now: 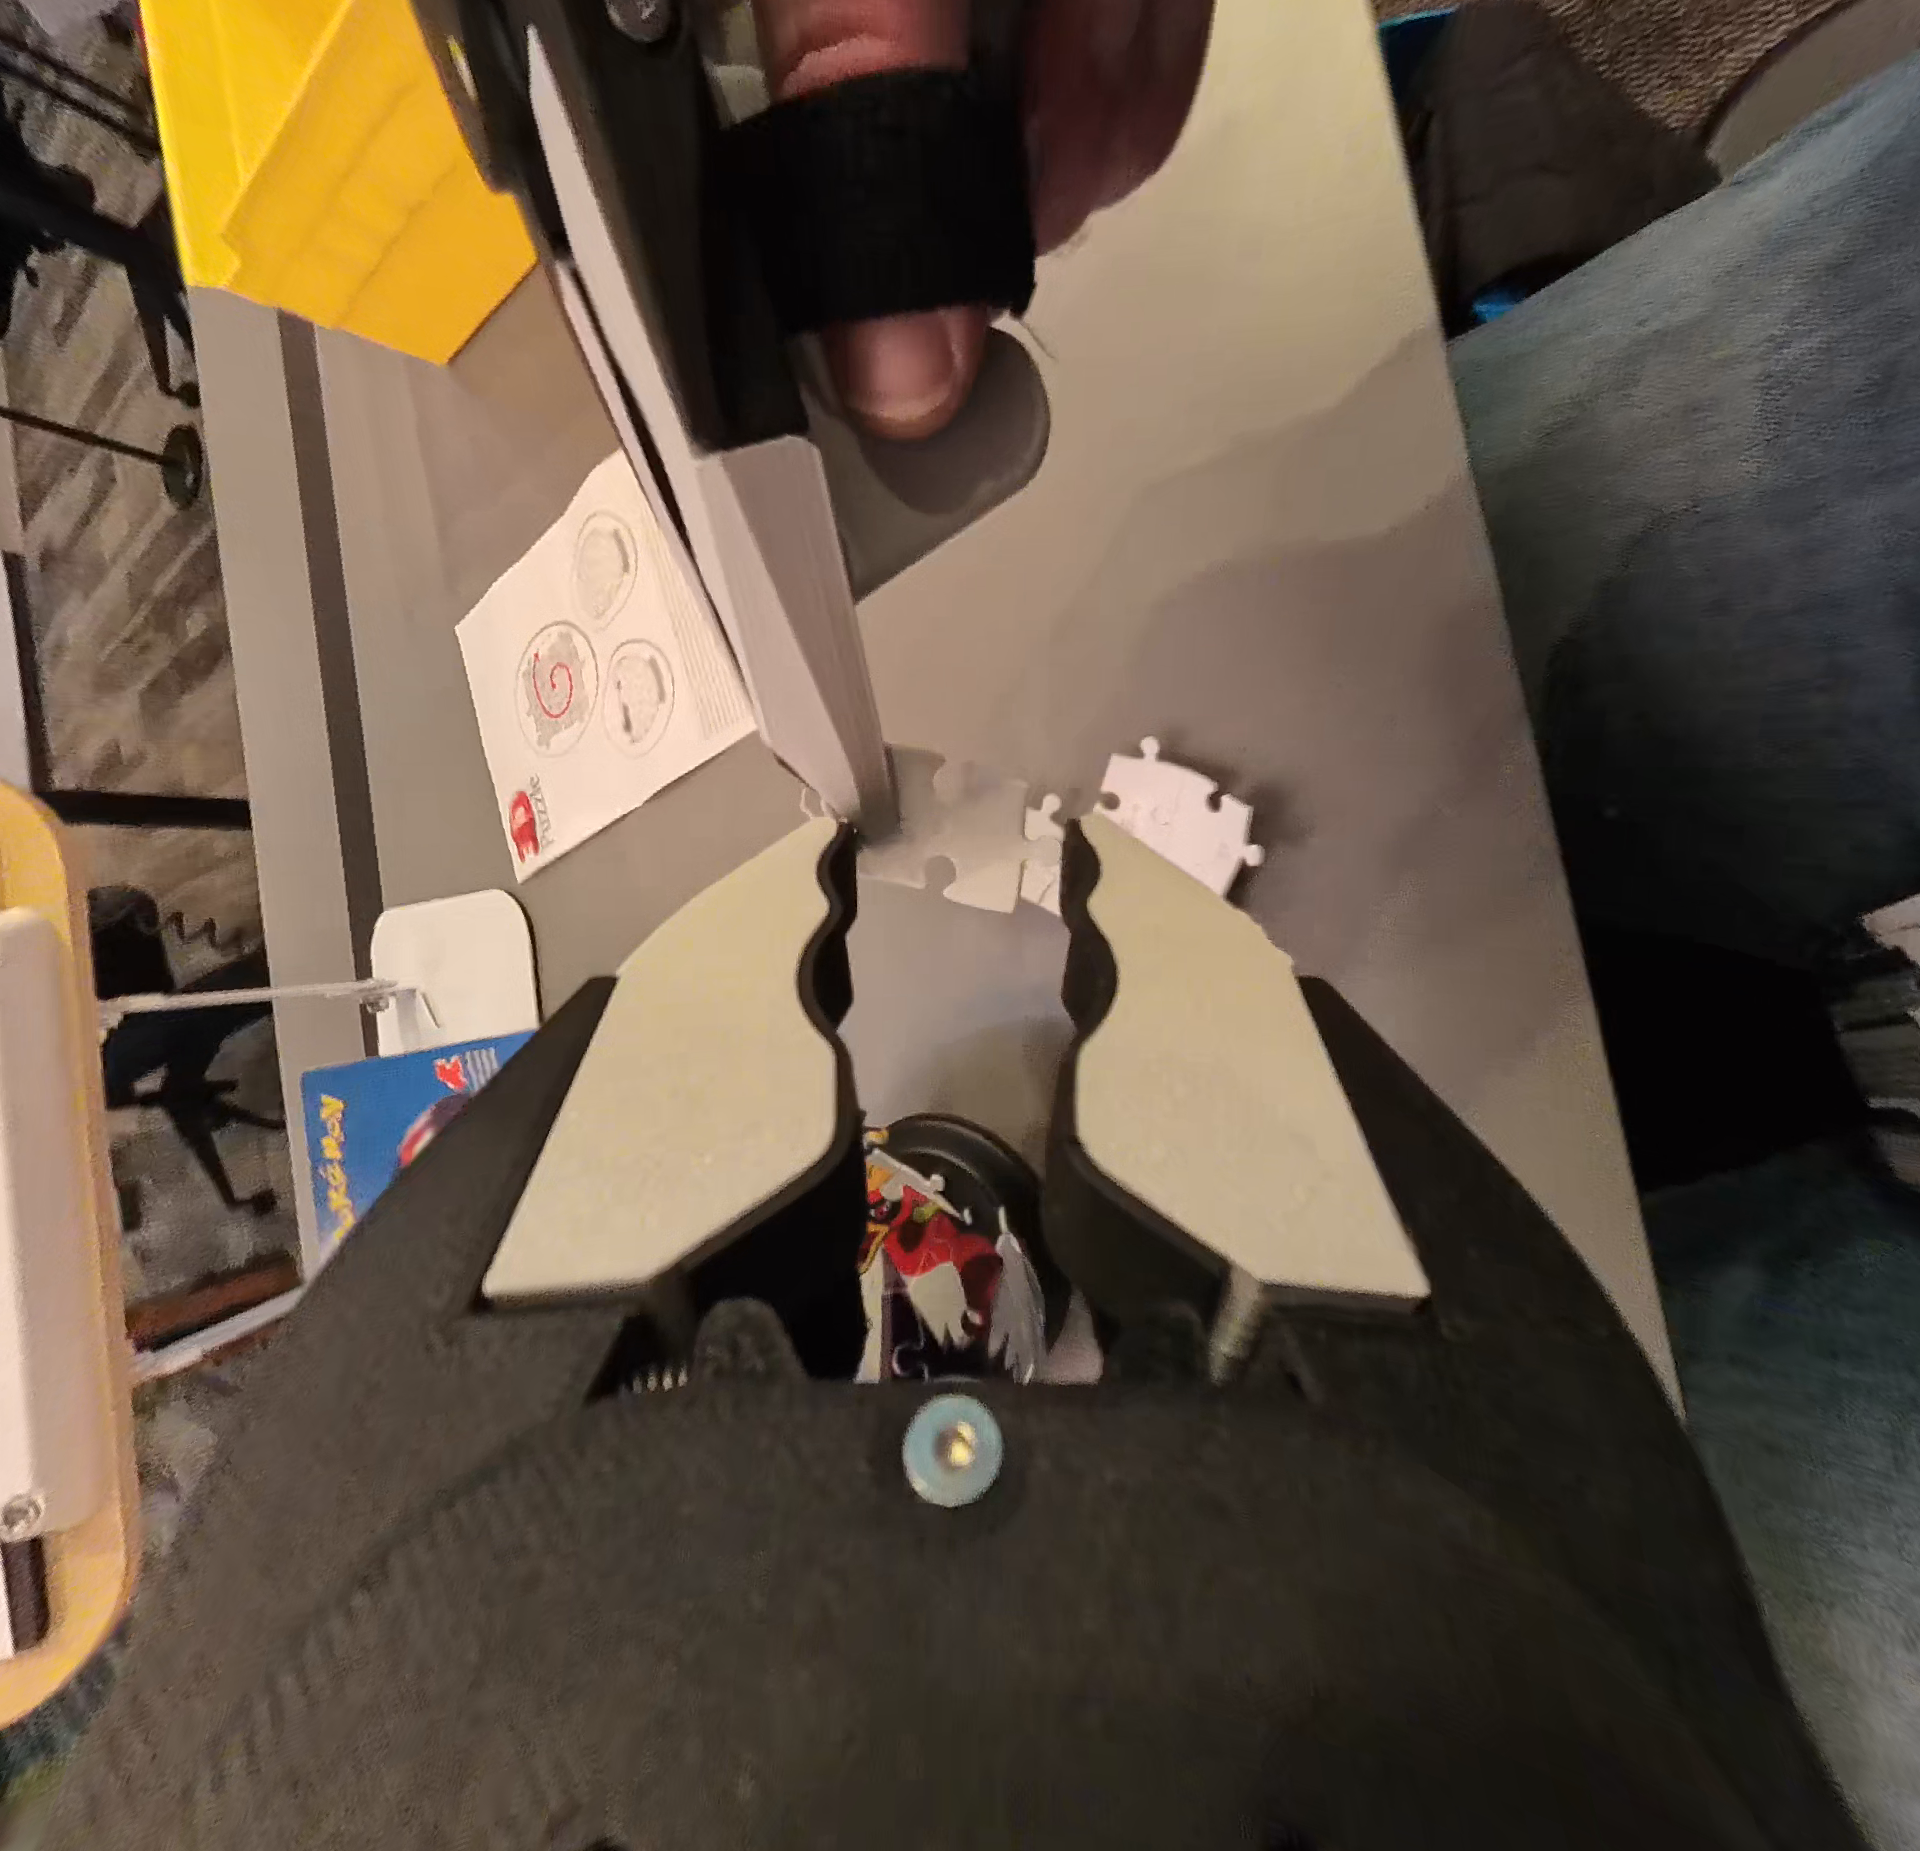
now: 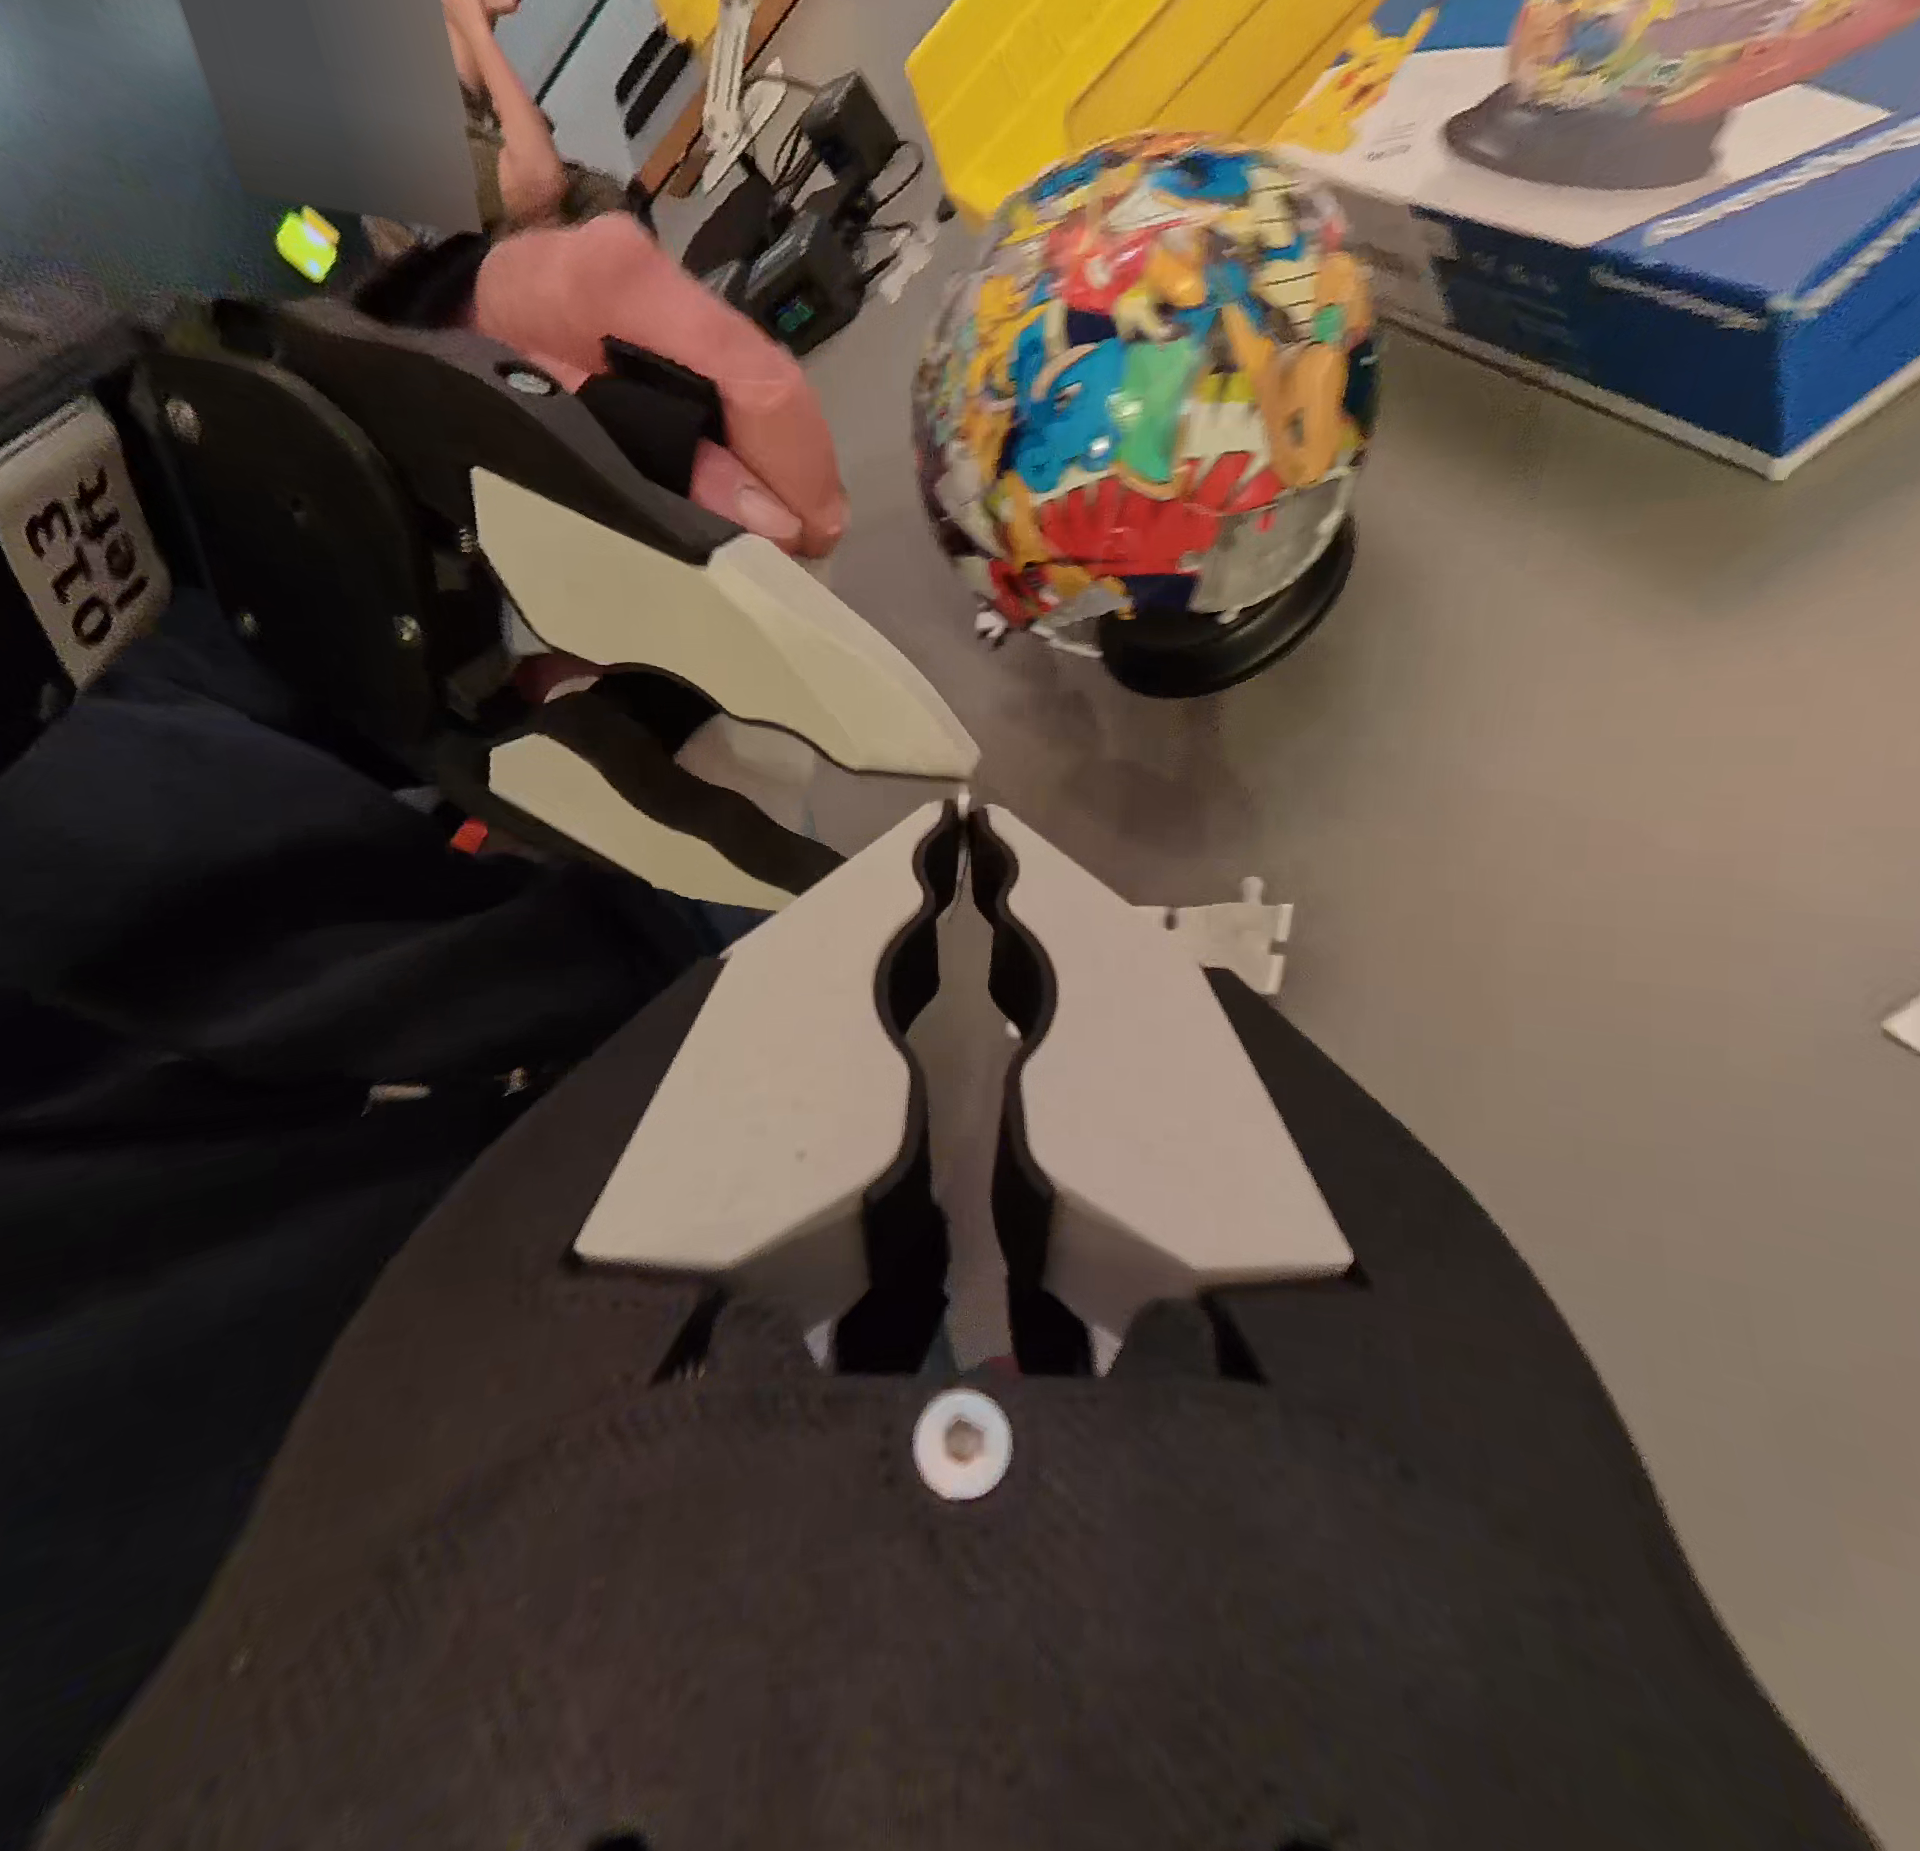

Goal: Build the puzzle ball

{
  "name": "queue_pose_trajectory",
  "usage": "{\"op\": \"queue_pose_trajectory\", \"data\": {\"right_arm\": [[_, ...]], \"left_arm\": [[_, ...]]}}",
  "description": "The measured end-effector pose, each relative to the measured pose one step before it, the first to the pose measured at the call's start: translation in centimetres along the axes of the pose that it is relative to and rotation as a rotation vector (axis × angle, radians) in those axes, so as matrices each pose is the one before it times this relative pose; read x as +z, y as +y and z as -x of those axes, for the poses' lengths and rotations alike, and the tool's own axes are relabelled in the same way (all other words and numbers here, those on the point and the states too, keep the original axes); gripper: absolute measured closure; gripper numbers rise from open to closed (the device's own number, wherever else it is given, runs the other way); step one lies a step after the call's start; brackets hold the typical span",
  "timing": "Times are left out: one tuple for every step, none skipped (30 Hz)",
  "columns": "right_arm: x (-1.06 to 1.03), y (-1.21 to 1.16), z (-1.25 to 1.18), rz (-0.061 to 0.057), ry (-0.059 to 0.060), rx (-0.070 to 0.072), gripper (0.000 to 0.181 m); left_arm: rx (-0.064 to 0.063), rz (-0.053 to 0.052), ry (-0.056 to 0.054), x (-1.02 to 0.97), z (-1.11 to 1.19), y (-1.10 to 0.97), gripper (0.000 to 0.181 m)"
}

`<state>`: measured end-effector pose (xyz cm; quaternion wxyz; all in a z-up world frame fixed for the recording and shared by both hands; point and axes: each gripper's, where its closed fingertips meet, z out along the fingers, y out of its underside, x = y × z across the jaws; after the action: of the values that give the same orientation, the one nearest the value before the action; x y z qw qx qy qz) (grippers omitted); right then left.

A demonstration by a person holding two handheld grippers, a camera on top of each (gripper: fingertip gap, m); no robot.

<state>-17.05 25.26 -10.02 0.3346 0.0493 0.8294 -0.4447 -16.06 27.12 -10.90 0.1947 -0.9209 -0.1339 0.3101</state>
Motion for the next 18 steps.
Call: {"op": "queue_pose_trajectory", "data": {"right_arm": [[-0.038, -0.305, -0.747, -0.0156, 0.0030, 0.0130, 0.181], [0.018, -0.197, -0.626, -0.0089, -0.0051, 0.0196, 0.181], [0.166, 0.019, -1.082, 0.0003, 0.0274, 0.0100, 0.181], [0.377, 0.183, -1.033, 0.0041, 0.0286, 0.0011, 0.181], [0.545, 0.314, -0.493, 0.0092, -0.0060, 0.0111, 0.181], [0.577, 0.311, -0.513, 0.0088, 0.0026, 0.0116, 0.181], [0.560, 0.218, -0.455, 0.0067, 0.0112, 0.0004, 0.181], [0.537, 0.231, -0.251, 0.0099, 0.0036, -0.0004, 0.181], [0.462, 0.168, -0.265, 0.0071, 0.0047, 0.0025, 0.181], [0.342, 0.068, -0.445, 0.0006, 0.0175, 0.0060, 0.181], [0.337, 0.127, -0.303, 0.0030, 0.0073, 0.0095, 0.181], [0.334, 0.166, -0.178, 0.0041, 0.0021, 0.0098, 0.181], [0.276, 0.140, -0.206, 0.0021, 0.0098, 0.0030, 0.181], [0.241, 0.219, -0.233, 0.0091, 0.0137, 0.0007, 0.181], [0.200, 0.257, -0.253, 0.0120, 0.0169, -0.0033, 0.181], [0.082, 0.096, -0.288, 0.0020, 0.0186, -0.0020, 0.181], [0.043, 0.093, -0.237, 0.0036, 0.0105, 0.0060, 0.181], [0.086, 0.138, -0.062, 0.0064, -0.0020, 0.0091, 0.181]], "left_arm": [[-0.0247, 0.0115, -0.0059, 0.312, 0.045, 0.300, 0.143], [-0.0436, 0.0316, -0.0257, 0.319, 0.311, 0.631, 0.142], [-0.0445, 0.0463, -0.0310, 0.236, 0.341, 0.964, 0.134], [-0.0384, 0.0318, -0.0171, 0.061, 0.057, 0.878, 0.131], [-0.0390, 0.0014, 0.0025, -0.106, -0.337, 0.426, 0.133], [-0.0386, -0.0163, 0.0361, -0.135, -0.947, 0.029, 0.135], [-0.0315, -0.0235, 0.0477, -0.035, -1.281, -0.219, 0.138], [-0.0177, -0.0155, 0.0328, 0.166, -1.181, -0.187, 0.139], [-0.0029, -0.0006, 0.0176, 0.398, -0.944, 0.058, 0.139], [-0.0003, 0.0066, 0.0121, 0.542, -0.752, 0.195, 0.139], [-0.0065, 0.0073, 0.0178, 0.612, -0.668, 0.203, 0.139], [-0.0102, 0.0033, 0.0171, 0.565, -0.538, 0.107, 0.137], [-0.0070, -0.0050, 0.0092, 0.452, -0.348, -0.040, 0.134], [-0.0081, -0.0072, 0.0031, 0.351, -0.139, -0.097, 0.132], [-0.0129, -0.0043, 0.0047, 0.299, -0.061, -0.053, 0.129], [-0.0142, -0.0051, 0.0061, 0.270, 0.005, -0.060, 0.126], [-0.0099, -0.0031, 0.0140, 0.244, -0.095, -0.054, 0.123], [-0.0075, 0.0050, 0.0119, 0.261, -0.040, 0.090, 0.121]]}}
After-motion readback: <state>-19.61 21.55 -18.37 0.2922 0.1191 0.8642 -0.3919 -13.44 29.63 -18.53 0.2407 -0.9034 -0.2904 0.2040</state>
